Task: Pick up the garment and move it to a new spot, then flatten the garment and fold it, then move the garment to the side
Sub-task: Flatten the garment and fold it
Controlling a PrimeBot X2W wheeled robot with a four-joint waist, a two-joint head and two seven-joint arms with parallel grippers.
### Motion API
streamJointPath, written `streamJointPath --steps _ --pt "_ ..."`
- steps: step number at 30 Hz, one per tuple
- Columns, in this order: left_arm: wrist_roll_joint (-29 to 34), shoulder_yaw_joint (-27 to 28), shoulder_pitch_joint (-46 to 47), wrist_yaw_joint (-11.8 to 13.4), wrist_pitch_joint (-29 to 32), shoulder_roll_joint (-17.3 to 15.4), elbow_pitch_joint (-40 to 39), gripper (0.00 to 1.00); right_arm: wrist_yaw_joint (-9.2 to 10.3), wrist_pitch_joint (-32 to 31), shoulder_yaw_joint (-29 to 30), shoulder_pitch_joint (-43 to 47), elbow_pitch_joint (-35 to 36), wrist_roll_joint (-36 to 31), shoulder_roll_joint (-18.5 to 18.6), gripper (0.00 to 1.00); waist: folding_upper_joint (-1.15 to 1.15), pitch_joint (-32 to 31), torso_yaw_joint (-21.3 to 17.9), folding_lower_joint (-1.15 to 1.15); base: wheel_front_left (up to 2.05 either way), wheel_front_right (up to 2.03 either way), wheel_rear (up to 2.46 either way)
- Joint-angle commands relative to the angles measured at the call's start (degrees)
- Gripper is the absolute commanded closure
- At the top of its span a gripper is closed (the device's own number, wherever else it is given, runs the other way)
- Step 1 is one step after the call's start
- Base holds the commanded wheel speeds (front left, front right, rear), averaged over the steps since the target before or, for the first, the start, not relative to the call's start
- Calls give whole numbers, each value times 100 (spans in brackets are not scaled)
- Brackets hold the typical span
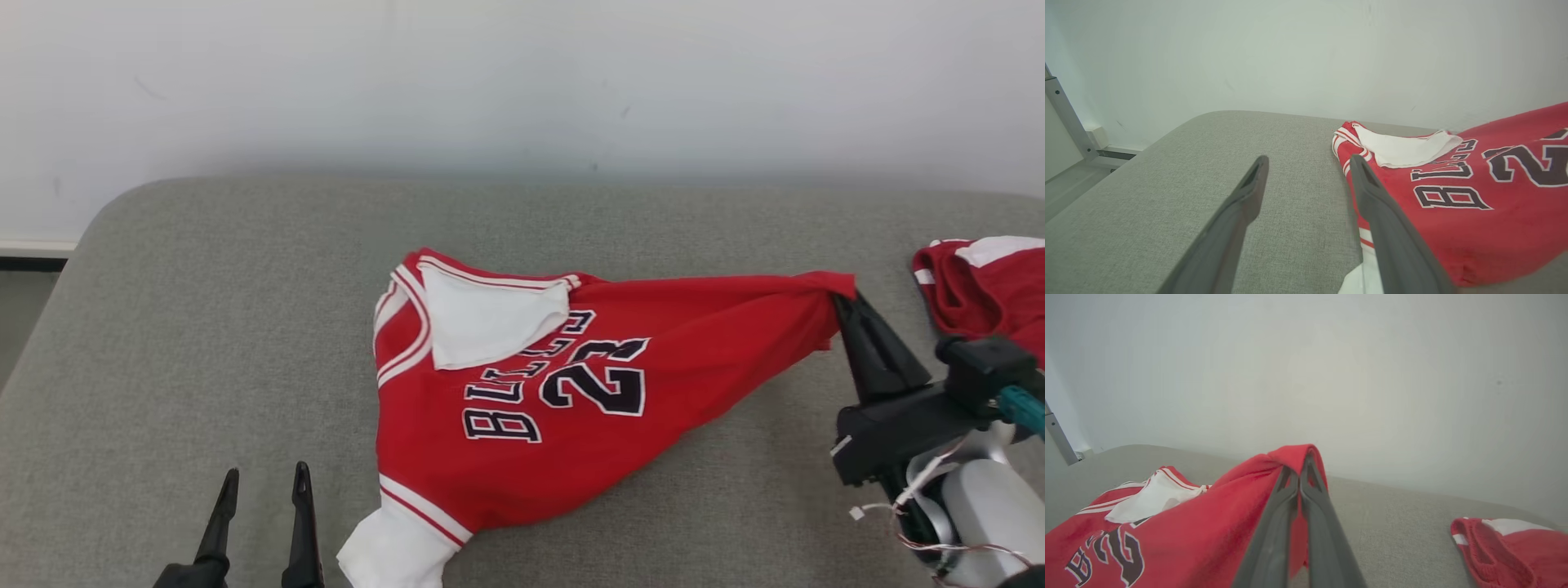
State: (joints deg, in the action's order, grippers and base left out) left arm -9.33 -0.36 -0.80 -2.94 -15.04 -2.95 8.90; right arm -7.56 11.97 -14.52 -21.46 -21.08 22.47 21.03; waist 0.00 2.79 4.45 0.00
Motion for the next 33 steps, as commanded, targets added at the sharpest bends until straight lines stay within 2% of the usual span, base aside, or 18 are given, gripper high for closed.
streamJointPath --steps 1,5,11,15,20,26,33 --pt "-25 -31 -53 37 -19 9 -25 0 14 -167 179 215 358 -84 88 100 0 -65 -78 0 0 0 0" --pt "-69 -79 -53 71 -18 9 -10 0 14 -613 663 590 1037 -195 175 100 0 -76 -92 0 0 0 0" --pt "-137 -200 -4 86 -19 9 4 0 14 -1053 1315 1004 1591 -366 116 100 0 -44 19 0 0 0 0" --pt "-162 -251 7 94 -19 9 -2 0 14 -1250 1418 1067 1773 -459 17 100 0 -9 110 0 0 0 0" --pt "-174 -294 46 100 -19 10 2 0 14 -1344 1279 811 1674 -502 -63 100 0 40 196 0 0 0 0" --pt "-199 -412 186 53 -18 11 63 0 14 -1318 752 -51 836 -569 -166 100 0 183 360 0 0 0 0" --pt "-257 -623 418 40 -19 10 128 0 14 -996 54 -1449 -695 -532 -379 100 0 420 649 0 0 0 0"
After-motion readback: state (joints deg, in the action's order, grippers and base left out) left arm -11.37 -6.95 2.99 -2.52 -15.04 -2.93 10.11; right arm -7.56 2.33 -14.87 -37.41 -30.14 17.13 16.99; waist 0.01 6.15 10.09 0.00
